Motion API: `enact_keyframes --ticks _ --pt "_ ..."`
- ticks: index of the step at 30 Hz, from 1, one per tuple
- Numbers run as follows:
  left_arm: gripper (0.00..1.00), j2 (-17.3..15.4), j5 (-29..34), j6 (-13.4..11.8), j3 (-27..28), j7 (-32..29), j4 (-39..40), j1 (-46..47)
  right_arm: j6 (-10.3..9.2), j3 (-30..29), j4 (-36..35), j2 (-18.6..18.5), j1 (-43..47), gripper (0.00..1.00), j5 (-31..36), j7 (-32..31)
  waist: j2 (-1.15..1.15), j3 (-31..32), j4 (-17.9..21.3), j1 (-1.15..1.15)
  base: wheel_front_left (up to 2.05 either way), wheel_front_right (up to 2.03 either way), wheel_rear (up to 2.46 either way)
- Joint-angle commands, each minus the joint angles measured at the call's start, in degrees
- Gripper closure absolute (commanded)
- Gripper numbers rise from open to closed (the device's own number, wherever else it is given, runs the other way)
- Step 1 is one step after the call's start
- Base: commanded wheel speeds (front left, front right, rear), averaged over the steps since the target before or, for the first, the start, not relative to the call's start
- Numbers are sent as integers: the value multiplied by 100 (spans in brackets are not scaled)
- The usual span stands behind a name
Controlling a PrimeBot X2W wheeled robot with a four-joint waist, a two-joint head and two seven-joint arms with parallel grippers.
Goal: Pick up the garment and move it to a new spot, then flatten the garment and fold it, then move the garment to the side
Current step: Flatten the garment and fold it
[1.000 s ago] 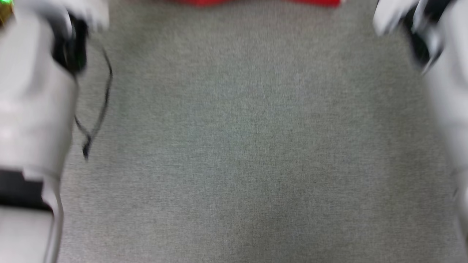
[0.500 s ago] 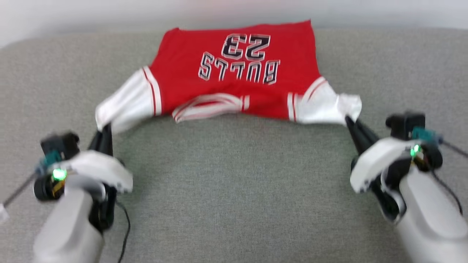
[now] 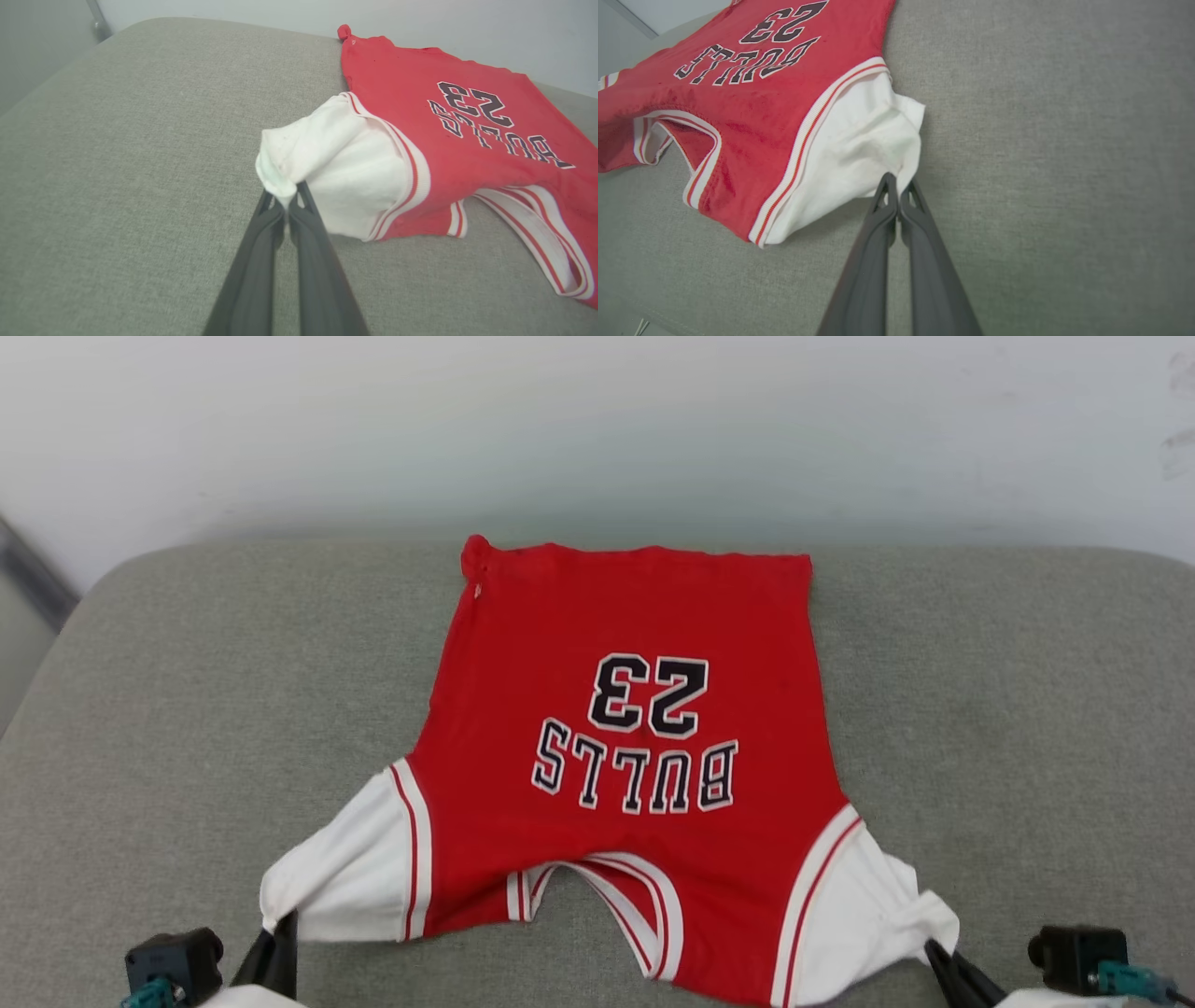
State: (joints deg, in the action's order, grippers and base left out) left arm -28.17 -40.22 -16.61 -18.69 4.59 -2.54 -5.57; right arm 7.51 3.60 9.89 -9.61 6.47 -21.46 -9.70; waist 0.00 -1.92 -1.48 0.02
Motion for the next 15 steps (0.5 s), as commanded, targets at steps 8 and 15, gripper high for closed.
enact_keyframes --ticks 8,15 --pt "100 -308 17 -525 -94 -590 954 -928 -4 -399 -938 316 1344 100 432 -1012 0 227 -213 -2 0 0 0" --pt "100 -92 104 -539 -217 -404 1101 -748 -3 -365 -1379 393 1286 0 484 -1268 0 241 -216 -2 0 0 0"
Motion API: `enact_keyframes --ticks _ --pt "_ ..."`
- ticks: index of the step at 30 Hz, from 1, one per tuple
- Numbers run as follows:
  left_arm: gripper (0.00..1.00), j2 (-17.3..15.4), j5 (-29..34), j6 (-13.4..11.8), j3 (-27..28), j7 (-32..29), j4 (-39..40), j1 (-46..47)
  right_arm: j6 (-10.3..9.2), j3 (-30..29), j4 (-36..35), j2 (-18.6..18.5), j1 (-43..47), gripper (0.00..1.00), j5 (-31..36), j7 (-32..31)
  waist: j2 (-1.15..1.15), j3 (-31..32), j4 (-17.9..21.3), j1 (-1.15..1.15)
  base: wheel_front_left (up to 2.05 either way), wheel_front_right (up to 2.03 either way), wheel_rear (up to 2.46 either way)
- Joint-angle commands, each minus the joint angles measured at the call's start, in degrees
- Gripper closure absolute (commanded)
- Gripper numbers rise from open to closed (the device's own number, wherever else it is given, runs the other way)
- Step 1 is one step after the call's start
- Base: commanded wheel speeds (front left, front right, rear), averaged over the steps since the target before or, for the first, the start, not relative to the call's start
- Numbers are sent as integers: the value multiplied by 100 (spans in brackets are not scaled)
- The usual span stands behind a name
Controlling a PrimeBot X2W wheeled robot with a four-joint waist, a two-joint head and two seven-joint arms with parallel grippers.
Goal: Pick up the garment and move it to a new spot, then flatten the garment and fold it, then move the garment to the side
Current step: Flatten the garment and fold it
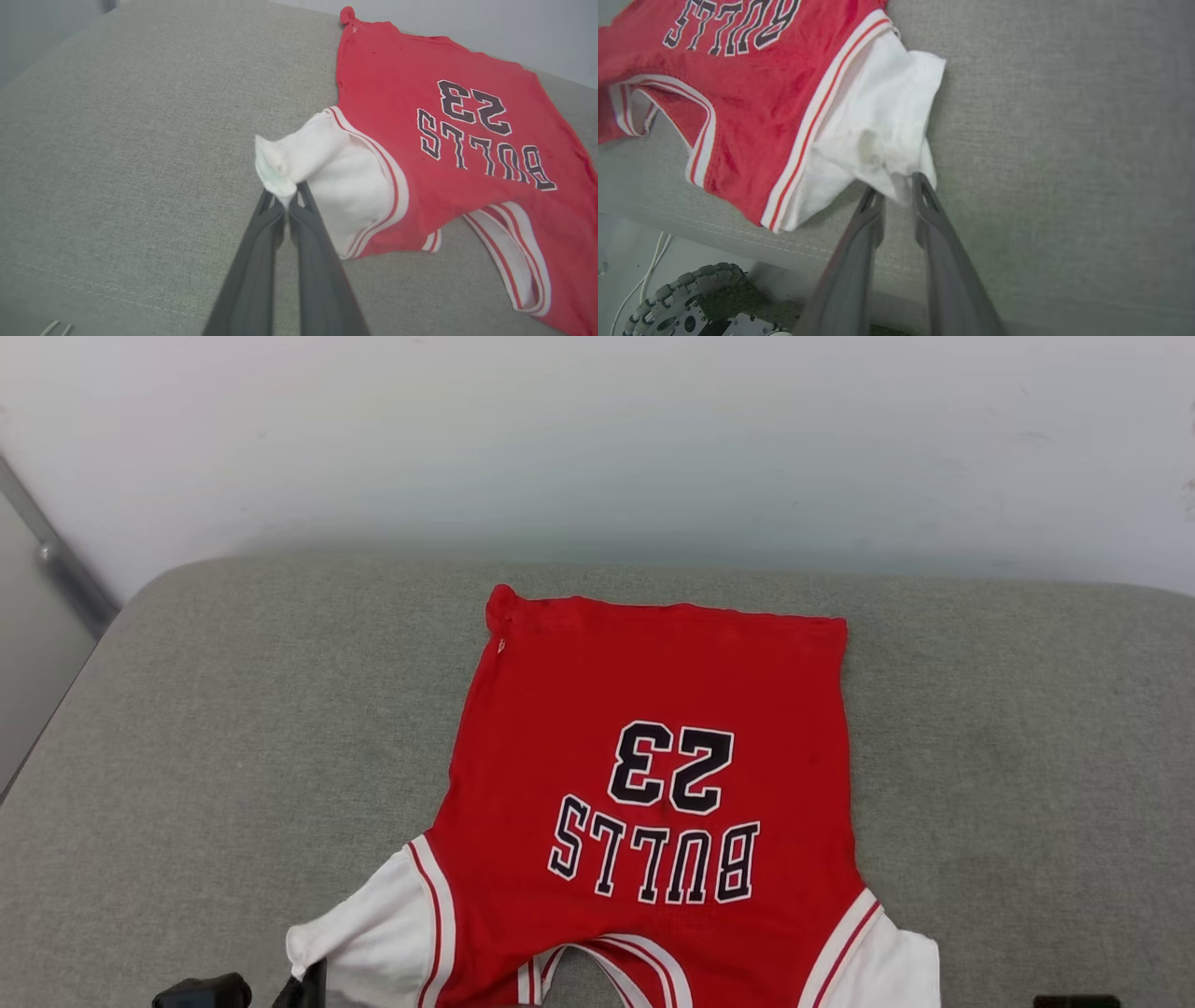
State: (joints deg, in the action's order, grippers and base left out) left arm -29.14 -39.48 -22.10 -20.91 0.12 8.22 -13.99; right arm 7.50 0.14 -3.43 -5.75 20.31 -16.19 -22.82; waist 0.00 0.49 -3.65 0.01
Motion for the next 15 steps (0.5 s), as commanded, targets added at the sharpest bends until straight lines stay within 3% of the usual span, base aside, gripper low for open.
enact_keyframes --ticks 1,7,10,15 --pt "100 22 48 20 1 79 24 122 -3 -39 -125 -17 -183 0 -35 127 0 -2 -2 -1 0 0 0" --pt "100 71 168 20 -24 231 99 317 -2 -468 -280 -7 -828 0 -33 708 0 -59 -87 -1 0 0 0" --pt "100 149 294 11 -54 347 282 587 -2 -919 356 -174 -2074 0 -145 862 0 -370 -295 -1 0 0 0" --pt "100 284 401 146 -160 482 388 1040 -2 -1169 1610 -574 -3622 0 -376 494 0 -906 -715 -1 0 0 0"
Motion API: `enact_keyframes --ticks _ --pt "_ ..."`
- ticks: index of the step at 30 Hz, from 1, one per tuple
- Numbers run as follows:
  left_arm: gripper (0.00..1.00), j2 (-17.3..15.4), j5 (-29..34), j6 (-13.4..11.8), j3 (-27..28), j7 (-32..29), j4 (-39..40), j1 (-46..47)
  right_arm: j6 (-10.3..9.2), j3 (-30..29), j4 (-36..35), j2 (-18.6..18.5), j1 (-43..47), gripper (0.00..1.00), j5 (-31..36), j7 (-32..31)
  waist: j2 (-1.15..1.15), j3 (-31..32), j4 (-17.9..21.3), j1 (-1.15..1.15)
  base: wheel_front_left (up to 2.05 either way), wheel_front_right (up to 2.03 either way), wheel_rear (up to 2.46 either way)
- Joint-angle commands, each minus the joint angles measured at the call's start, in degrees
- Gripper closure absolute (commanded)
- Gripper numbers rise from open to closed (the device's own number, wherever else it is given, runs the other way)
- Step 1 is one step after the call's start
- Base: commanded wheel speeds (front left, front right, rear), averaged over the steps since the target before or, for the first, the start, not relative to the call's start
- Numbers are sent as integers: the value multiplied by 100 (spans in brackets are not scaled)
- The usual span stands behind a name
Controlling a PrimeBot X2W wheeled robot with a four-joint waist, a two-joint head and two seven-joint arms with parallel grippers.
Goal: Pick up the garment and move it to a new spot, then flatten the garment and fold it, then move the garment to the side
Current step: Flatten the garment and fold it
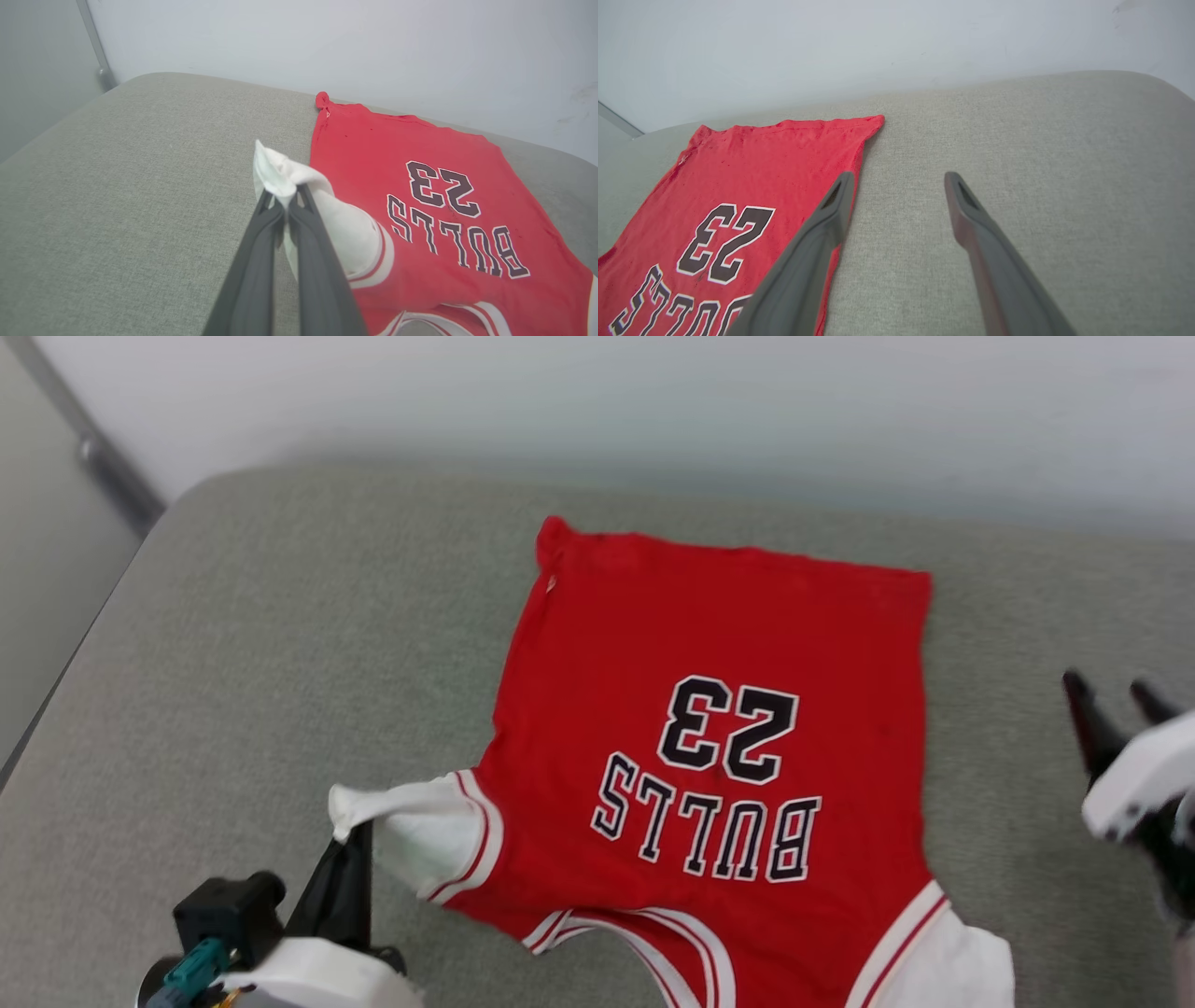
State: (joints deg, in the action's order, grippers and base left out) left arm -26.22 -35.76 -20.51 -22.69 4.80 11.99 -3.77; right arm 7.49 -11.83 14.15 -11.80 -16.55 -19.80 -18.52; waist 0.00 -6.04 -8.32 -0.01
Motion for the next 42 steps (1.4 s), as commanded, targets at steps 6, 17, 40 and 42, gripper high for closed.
enact_keyframes --ticks 6,17,40,42 --pt "100 340 45 405 -170 392 -124 765 -1 5 1517 -604 -2248 0 246 -1251 0 -1238 -932 1 0 0 0" --pt "100 681 2 830 -314 720 -456 1429 -1 -375 2297 -749 -4060 0 1028 -2863 0 -2280 -1513 1 0 0 0" --pt "100 685 -87 988 -274 844 -1291 1410 -1 -458 2319 -433 -3702 100 1649 -3561 0 -1454 -1094 1 0 0 0" --pt "100 625 -125 943 -236 817 -1349 1298 -2 -86 2111 -558 -3474 100 1391 -3365 0 -1205 -946 1 0 0 0"
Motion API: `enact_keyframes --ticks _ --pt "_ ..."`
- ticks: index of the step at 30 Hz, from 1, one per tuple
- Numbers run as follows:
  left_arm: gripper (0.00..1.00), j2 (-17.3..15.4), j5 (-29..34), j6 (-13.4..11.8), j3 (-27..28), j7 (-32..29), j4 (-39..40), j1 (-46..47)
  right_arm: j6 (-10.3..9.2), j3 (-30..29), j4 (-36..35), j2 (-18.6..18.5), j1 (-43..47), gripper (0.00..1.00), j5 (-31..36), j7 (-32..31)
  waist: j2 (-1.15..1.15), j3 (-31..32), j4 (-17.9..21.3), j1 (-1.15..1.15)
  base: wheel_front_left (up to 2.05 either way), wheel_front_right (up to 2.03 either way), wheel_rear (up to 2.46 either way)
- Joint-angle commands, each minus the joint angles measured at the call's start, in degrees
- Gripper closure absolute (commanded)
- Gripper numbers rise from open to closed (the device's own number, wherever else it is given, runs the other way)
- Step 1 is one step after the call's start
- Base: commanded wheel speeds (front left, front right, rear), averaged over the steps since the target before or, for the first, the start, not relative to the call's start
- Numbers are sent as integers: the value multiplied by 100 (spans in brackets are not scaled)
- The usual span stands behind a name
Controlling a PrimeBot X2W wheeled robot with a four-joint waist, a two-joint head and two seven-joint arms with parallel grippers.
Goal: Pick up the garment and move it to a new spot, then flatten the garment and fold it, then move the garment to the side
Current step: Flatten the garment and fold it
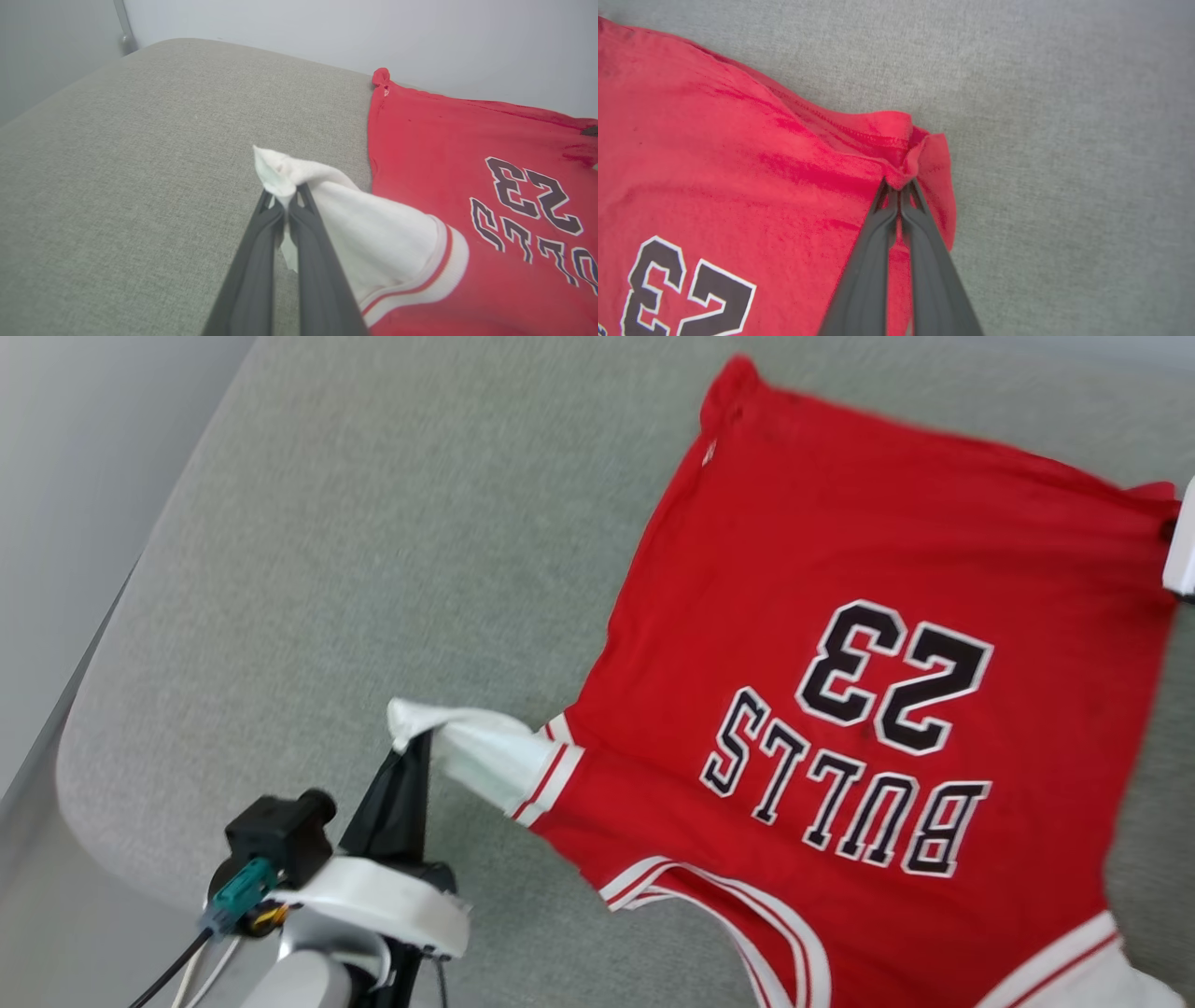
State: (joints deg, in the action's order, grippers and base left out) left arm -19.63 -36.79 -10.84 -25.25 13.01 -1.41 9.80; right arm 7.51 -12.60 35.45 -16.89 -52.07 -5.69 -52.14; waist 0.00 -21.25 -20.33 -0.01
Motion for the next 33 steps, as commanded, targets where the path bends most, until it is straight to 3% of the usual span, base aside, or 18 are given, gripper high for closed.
enact_keyframes --ticks 1,7,13,19,26,27,28,29,33 --pt "100 -73 -26 -62 61 -4 -33 -128 -4 175 -137 -112 232 100 -168 86 0 429 345 1 0 0 0" --pt "100 -255 -211 -339 297 -78 17 -689 -4 926 -1137 -581 1442 100 -1020 224 0 1002 953 1 0 0 0" --pt "100 -489 -334 -562 490 -222 217 -1178 -4 818 -2294 -675 3164 100 -1420 141 0 1373 1523 1 0 0 0" --pt "100 -664 -394 -693 584 -371 345 -1445 -4 364 -3160 -304 4779 100 -1365 69 0 1559 1849 1 0 0 0" --pt "100 -778 -484 -755 600 -551 479 -1643 -5 31 -3680 643 6402 100 -1268 -95 0 1703 2163 1 0 0 0" --pt "100 -777 -505 -731 587 -584 495 -1659 -4 7 -3696 793 6525 93 -1294 -60 0 1713 2183 1 0 0 0" --pt "100 -797 -505 -726 581 -601 510 -1664 -3 8 -3722 867 6626 51 -1272 1 0 1720 2204 1 0 0 0" --pt "100 -812 -497 -737 586 -614 534 -1660 -4 18 -3732 946 6703 0 -1287 44 0 1712 2226 1 0 0 0" --pt "100 -848 -504 -769 588 -660 606 -1681 -3 33 -3925 1062 6678 0 -1295 655 0 1702 2303 1 0 0 0"
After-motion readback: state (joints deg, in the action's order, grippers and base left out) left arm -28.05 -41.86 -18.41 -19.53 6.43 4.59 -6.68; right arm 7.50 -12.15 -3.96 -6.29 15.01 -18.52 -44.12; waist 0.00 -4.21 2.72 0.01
